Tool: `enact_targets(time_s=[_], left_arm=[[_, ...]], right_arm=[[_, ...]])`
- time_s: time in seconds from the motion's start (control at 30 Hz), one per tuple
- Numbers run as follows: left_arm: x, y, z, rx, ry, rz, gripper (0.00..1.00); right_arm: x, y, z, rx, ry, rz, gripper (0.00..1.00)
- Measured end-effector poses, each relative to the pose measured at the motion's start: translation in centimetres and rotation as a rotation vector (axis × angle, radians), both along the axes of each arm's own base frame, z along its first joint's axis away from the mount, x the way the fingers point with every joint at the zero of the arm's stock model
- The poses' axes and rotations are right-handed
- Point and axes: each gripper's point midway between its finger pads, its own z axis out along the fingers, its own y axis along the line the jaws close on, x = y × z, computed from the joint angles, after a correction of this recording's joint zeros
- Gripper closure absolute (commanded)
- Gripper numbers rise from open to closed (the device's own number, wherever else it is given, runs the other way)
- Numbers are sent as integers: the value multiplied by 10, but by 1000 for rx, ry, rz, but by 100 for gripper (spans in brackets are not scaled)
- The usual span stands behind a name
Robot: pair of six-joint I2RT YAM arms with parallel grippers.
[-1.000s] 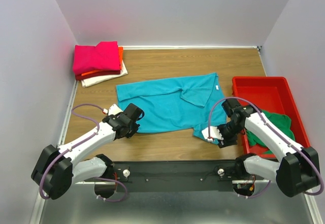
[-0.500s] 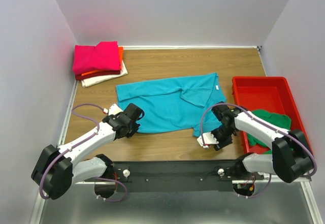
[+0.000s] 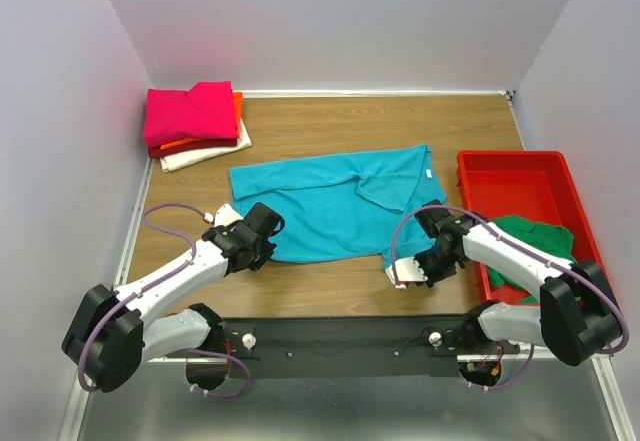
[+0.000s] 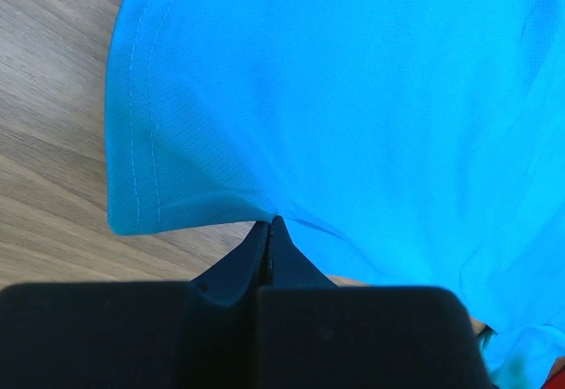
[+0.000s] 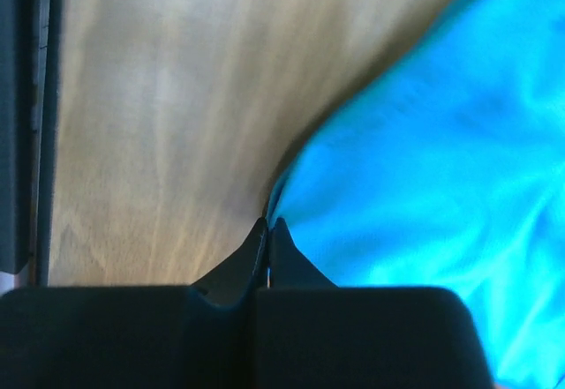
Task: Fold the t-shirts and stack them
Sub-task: Fold the tshirt
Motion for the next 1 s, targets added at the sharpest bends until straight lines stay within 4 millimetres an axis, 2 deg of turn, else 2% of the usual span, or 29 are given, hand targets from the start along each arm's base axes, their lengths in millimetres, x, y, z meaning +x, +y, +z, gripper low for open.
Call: enact_targets(time_s=[0.1,0.17,0.33,0.43,0.77,1.0], left_arm=[[0,0,1,-1,-3,-2,100],[1,-1,4,-8,-13,-2,100],[7,-5,17,-32,-46,-3,100],[10,-7,22,-39,-60,-7,100],[24,-6,36,-37,-102,15,100],[41,20,38,-11,-120,89,100]], right_arm=[[7,1,6,-2,-25,-56,99],[17,3,17,10,-70,-105,99],[51,12,61,79,-228,-251,99],[62,18,82,138,-294,-325,99],[95,27,112,226,-413,-486,99],[123,30,132,259,-511,-555,99]])
